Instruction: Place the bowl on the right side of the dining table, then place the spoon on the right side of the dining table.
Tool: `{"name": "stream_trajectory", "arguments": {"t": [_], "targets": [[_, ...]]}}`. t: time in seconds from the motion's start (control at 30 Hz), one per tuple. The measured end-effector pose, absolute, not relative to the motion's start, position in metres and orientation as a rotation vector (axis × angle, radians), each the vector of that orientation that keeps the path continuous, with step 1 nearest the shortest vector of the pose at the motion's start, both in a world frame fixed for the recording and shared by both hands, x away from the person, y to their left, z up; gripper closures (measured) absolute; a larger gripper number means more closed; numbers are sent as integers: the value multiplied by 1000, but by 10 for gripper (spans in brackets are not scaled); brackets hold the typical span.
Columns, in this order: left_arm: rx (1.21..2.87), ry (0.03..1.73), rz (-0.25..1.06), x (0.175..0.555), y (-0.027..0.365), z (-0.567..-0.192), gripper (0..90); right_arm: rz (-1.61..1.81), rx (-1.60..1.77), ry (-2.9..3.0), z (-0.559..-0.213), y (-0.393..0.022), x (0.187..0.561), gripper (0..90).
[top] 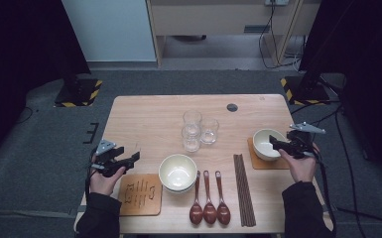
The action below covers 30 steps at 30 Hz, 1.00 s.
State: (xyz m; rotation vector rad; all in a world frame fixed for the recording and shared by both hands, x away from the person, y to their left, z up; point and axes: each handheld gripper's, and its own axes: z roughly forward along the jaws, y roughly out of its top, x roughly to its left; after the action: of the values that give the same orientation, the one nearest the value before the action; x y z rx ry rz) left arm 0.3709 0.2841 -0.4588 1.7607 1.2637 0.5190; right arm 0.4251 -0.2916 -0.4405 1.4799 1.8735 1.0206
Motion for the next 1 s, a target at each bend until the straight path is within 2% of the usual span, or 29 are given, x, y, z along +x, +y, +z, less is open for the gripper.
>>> {"name": "stream_trajectory", "arguments": {"t": [0.5, 1.0], "targets": [[1751, 1154, 506, 360, 263, -433, 262, 1042, 1448, 1895, -435, -283, 421, 264], [1772, 1047, 474, 351, 237, -420, 280, 1064, 1415, 1895, -432, -276, 414, 276]]}}
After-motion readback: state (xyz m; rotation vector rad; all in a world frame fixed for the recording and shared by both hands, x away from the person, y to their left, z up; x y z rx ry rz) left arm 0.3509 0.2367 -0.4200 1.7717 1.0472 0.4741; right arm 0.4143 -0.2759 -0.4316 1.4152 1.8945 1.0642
